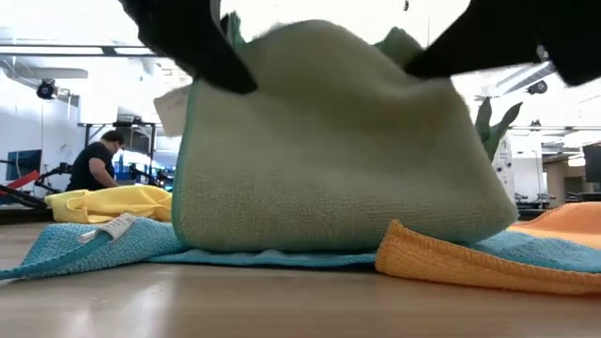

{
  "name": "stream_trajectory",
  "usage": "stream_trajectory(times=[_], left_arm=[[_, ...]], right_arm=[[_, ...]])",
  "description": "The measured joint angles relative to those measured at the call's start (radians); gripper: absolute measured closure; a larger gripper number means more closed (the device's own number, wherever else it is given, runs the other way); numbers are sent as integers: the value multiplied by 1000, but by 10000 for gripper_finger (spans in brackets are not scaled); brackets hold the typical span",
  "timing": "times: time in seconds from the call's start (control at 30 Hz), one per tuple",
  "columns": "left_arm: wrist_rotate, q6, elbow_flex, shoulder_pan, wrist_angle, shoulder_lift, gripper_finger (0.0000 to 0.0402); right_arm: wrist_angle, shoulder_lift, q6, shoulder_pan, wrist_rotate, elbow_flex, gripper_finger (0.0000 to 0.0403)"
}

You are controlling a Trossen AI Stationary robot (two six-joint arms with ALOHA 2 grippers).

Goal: Fold microfiber towels
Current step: Fold the green towel

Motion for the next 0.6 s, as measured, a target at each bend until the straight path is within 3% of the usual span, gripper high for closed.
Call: stream_trajectory(times=[0.33,0.6], left_arm=[[17,45,-36,116,-13,0,402],[129,132,-37,229,18,0,402]], right_arm=[[-19,-8,-4,-88,-98,-82,395],[-26,-56,-4,-146,-164,-140,395]])
